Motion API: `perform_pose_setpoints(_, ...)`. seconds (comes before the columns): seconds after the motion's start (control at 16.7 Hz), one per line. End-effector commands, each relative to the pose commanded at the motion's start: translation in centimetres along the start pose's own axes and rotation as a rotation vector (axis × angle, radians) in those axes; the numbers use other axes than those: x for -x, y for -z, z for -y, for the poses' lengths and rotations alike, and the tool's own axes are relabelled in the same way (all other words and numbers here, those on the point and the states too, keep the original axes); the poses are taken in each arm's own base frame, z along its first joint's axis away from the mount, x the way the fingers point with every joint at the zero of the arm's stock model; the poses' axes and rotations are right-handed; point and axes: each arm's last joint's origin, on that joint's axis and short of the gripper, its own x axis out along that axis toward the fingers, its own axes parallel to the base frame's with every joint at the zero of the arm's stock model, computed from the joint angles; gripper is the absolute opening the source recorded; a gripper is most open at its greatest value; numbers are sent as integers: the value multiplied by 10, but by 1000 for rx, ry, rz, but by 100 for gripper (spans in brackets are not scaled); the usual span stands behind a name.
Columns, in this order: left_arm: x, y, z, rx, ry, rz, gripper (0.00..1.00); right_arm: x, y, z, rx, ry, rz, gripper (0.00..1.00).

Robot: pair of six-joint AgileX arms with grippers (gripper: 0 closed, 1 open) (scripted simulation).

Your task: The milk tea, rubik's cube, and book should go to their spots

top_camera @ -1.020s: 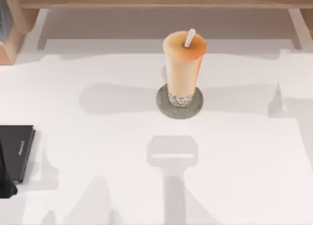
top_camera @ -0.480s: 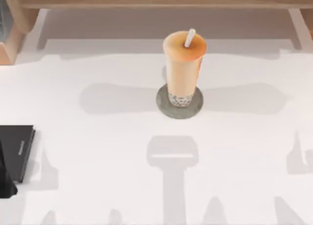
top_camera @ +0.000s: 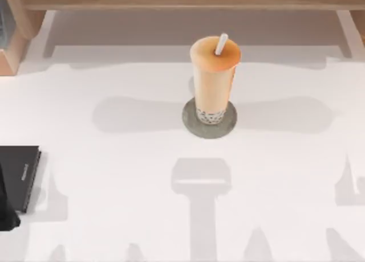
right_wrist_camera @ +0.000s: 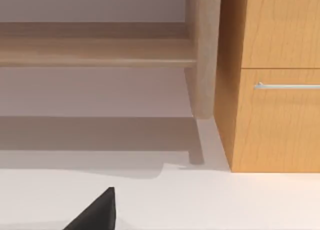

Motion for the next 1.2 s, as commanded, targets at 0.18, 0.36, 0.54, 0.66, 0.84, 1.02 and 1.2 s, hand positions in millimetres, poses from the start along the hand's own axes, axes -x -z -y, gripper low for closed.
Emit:
perform_pose_setpoints(0.18, 5, -17, -1, 2, 4, 31, 100, 0, 0, 0, 0, 0, 0, 100)
perform_pose_setpoints(0.36, 10, -57, -2, 3, 8, 83, 100, 0, 0, 0, 0, 0, 0, 100)
perform_pose_setpoints(0.54, 0, -109, -7, 4, 10, 109, 100, 0, 0, 0, 0, 0, 0, 100)
perform_pose_setpoints(0.66, -23, -144, -14, 6, 12, 106, 100, 0, 0, 0, 0, 0, 0, 100)
perform_pose_setpoints(0.84, -82, -187, -33, 15, 16, 86, 100, 0, 0, 0, 0, 0, 0, 100)
perform_pose_setpoints(1.02, -159, -203, -64, 27, 21, 61, 100, 0, 0, 0, 0, 0, 0, 100)
perform_pose_setpoints(1.2, -232, -195, -100, 33, 25, 60, 100, 0, 0, 0, 0, 0, 0, 100)
